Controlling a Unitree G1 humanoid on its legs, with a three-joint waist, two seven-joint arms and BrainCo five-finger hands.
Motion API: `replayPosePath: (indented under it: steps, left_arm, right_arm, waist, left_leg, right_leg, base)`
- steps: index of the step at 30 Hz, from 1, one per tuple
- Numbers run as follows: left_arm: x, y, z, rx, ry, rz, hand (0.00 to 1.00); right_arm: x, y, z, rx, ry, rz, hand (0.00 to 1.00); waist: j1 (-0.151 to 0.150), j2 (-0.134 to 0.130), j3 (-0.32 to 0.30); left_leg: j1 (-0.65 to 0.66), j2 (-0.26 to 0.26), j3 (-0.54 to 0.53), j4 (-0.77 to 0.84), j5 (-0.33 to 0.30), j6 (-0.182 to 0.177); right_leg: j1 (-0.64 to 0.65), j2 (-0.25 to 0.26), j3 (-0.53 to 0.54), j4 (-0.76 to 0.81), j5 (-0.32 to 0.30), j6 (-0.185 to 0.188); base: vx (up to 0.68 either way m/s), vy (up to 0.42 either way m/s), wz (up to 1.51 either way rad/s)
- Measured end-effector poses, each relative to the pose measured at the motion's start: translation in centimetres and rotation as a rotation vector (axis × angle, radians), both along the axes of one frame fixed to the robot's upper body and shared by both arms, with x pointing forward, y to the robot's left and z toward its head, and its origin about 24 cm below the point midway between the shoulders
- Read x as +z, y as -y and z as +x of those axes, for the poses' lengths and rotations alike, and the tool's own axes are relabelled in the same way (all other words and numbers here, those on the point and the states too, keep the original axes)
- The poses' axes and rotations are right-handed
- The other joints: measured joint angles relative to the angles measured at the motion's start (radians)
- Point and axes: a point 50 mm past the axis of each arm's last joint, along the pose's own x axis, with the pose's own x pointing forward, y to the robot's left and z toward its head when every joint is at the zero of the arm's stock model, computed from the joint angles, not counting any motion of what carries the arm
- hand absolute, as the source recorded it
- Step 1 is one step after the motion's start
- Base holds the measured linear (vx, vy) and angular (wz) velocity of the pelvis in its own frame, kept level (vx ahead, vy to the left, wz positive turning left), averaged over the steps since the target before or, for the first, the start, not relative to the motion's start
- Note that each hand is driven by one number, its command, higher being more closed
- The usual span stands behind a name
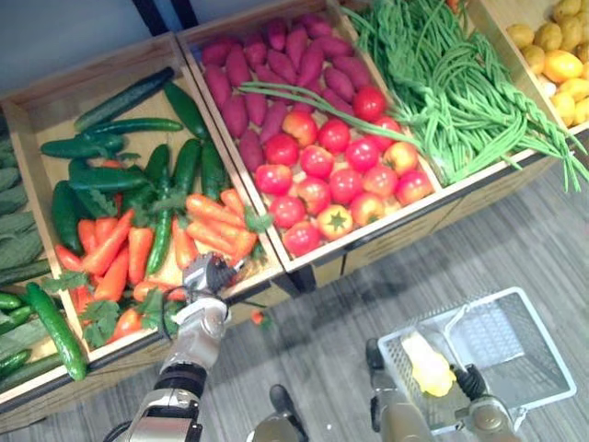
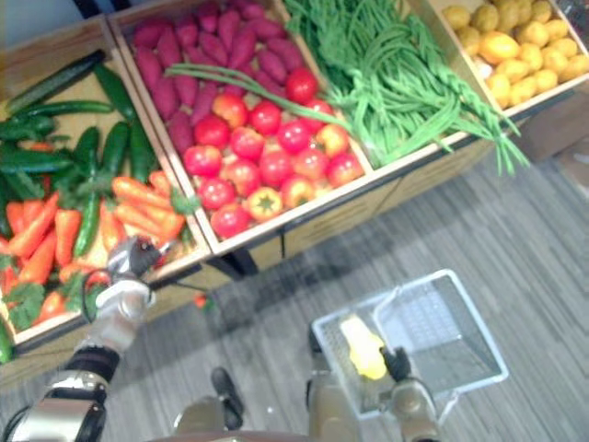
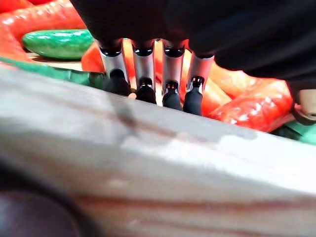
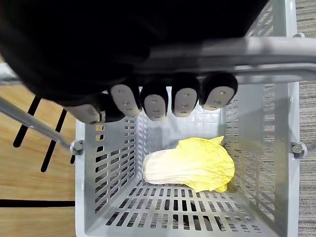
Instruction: Pick vegetable in the basket
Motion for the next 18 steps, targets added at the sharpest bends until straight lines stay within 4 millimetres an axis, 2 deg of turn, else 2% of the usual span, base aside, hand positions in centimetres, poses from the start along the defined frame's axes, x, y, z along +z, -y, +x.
replayPosePath:
  steps: [9,18]
  left_arm:
    - [-0.20,0.47,0.05,-0.021,-0.021,0.000,1.00]
    - [0.31,0.21,-0.19,-0.001,0.009,-0.015,1.00]
  right_arm:
    - [0.02,-0.07,0.09,0.006,0.002,0.000,1.00]
    - [-0.08,-0.07,-0.12,0.006,-0.006,-0.001,1.00]
  waist:
    - [-0.002,0.006,0.004]
    - [-0.001,0.006,0.005]
  left_leg:
    - [0.021,0.001,0.000,-0.004,0.000,0.000]
    - [0.017,-0.001,-0.009,0.007,0.000,0.003]
  right_leg:
    - [0.001,0.001,-0.022,0.047,-0.001,-0.001]
    - [0.002,-0.007,-0.036,0.064,-0.030,-0.014]
  base:
    - [0.01,-0.006,0.02]
    - [-0.05,-0.041,0.04]
